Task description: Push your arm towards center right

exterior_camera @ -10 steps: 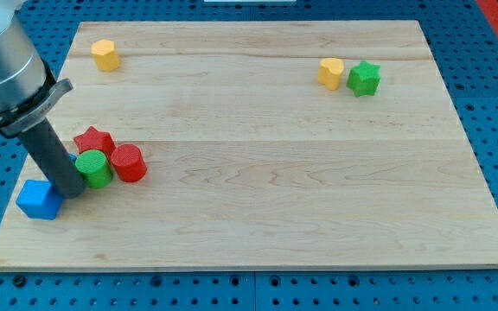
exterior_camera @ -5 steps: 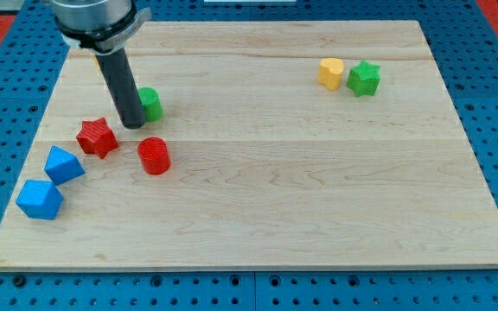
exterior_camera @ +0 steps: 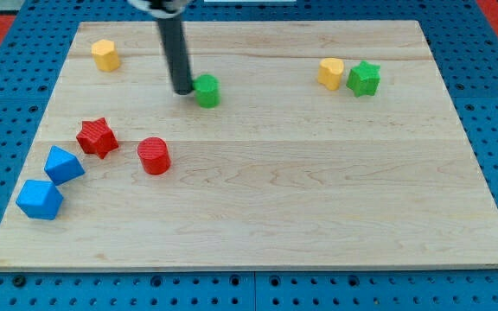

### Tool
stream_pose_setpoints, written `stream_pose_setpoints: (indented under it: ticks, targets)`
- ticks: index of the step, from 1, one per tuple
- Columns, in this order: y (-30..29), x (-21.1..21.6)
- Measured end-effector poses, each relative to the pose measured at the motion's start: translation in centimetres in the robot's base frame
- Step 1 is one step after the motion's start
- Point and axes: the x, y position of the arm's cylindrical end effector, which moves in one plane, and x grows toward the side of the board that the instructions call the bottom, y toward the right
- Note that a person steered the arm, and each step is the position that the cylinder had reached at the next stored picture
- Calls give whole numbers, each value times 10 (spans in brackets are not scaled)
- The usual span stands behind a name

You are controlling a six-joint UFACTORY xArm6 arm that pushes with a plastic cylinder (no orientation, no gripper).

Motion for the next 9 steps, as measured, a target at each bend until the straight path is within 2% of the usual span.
stream_pose_setpoints:
  ticks: [2, 4, 7, 9]
  targets:
    - [97, 12]
    - [109, 55]
    - [240, 57]
    - [235, 57]
